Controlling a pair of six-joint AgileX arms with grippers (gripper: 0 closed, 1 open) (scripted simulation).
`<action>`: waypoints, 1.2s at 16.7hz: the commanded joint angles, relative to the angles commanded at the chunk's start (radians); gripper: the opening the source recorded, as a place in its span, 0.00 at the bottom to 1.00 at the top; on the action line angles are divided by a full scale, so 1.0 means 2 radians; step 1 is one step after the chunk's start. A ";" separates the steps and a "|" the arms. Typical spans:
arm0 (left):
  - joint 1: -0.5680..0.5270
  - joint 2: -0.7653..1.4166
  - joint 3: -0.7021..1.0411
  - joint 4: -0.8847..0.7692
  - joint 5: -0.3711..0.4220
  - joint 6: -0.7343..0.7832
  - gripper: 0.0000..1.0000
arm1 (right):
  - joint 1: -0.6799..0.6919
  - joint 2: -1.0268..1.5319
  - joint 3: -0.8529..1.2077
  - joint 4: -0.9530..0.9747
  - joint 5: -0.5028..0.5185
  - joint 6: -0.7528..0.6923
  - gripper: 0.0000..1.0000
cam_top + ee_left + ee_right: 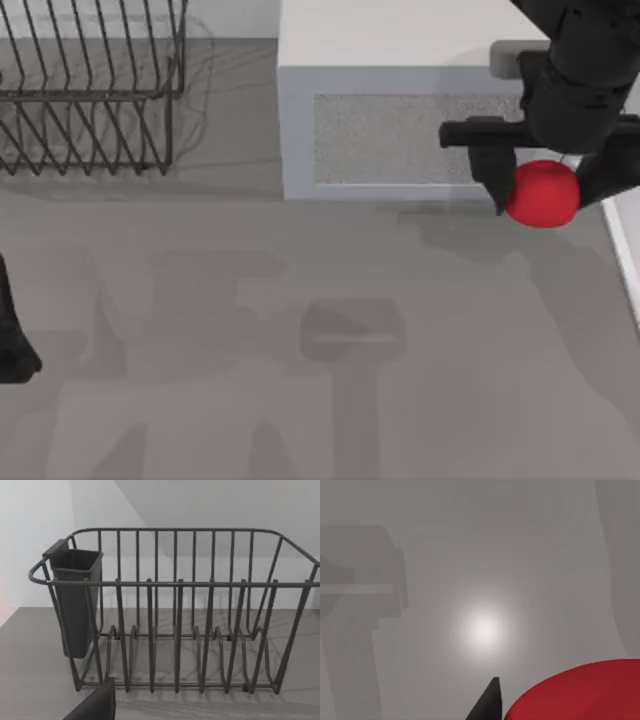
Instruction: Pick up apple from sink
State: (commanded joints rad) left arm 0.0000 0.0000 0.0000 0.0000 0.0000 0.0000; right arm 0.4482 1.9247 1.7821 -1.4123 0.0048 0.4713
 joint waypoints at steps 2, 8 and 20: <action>0.000 0.000 0.000 0.000 0.000 0.000 1.00 | 0.034 0.001 -0.003 -0.001 -0.001 0.032 0.00; 0.000 0.000 0.000 0.000 0.000 0.000 1.00 | 0.047 0.000 -0.003 -0.001 -0.003 0.046 0.00; 0.000 0.000 0.000 0.000 0.000 0.000 1.00 | 0.051 0.027 -0.182 0.203 -0.002 0.047 0.00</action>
State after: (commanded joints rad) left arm 0.0000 0.0000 0.0000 0.0000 0.0000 0.0000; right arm 0.5504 1.9789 1.4180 -1.0072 0.0010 0.5657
